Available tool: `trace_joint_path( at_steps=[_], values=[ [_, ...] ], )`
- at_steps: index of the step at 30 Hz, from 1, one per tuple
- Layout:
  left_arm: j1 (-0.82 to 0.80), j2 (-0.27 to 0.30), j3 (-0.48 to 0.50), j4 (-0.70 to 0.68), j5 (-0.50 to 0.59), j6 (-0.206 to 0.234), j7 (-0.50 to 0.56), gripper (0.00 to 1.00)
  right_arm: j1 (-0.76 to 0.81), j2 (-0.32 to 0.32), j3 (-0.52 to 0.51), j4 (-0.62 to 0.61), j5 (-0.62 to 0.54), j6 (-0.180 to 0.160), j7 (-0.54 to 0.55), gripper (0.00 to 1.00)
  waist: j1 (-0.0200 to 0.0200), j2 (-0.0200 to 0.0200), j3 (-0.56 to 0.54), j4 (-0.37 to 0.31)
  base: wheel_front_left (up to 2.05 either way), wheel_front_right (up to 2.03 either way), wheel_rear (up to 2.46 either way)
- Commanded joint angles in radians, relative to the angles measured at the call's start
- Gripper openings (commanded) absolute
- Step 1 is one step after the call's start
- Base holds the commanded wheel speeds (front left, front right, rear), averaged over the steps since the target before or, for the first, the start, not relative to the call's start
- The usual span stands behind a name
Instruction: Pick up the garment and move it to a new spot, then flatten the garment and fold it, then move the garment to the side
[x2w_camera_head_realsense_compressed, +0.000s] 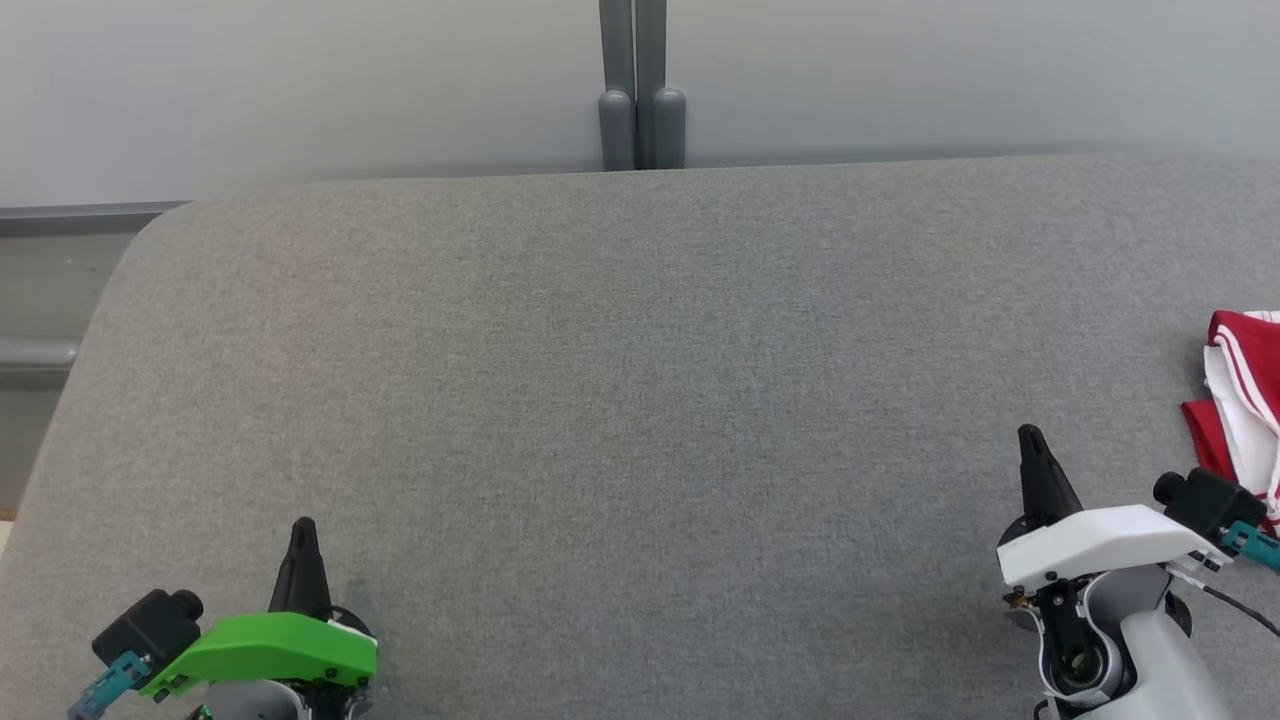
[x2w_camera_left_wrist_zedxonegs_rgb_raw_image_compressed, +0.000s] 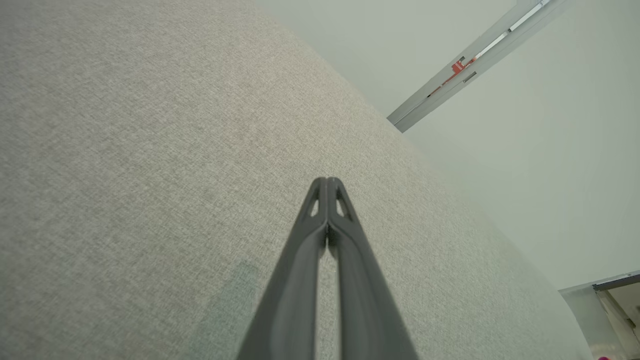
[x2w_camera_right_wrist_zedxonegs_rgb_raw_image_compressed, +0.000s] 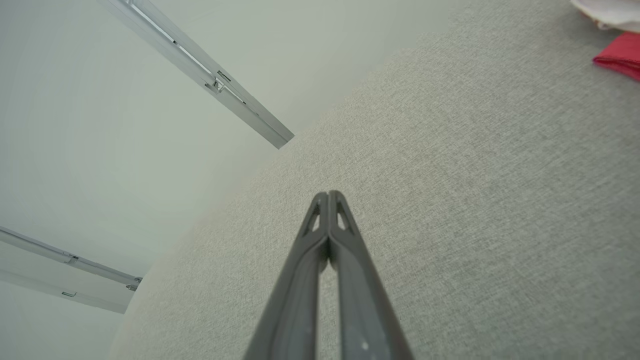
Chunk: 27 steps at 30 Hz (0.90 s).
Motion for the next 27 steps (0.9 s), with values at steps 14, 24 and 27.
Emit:
trace_joint_path(
  at_steps=[14, 24, 27],
  values=[
    [-0.029, 0.007, 0.030, -0.035, -0.189, -0.029, 0.051, 0.00, 0.015, -0.007, -0.011, -0.053, 0.208, 0.000, 0.051, 0.00, 0.0000, -0.0001, -0.007, -0.005, 0.00, 0.00, 0.00],
    [-0.032, 0.007, 0.045, -0.047, -0.296, -0.045, 0.080, 0.00, 0.027, -0.008, -0.017, -0.073, 0.325, 0.000, 0.081, 0.00, 0.0000, -0.0001, -0.012, -0.009, 0.00, 0.00, 0.00],
    [-0.032, 0.008, 0.049, -0.050, -0.326, -0.049, 0.088, 0.00, 0.032, -0.008, -0.018, -0.079, 0.361, 0.000, 0.089, 0.00, 0.0000, -0.0001, -0.014, -0.010, 0.00, 0.00, 0.00]
  ],
)
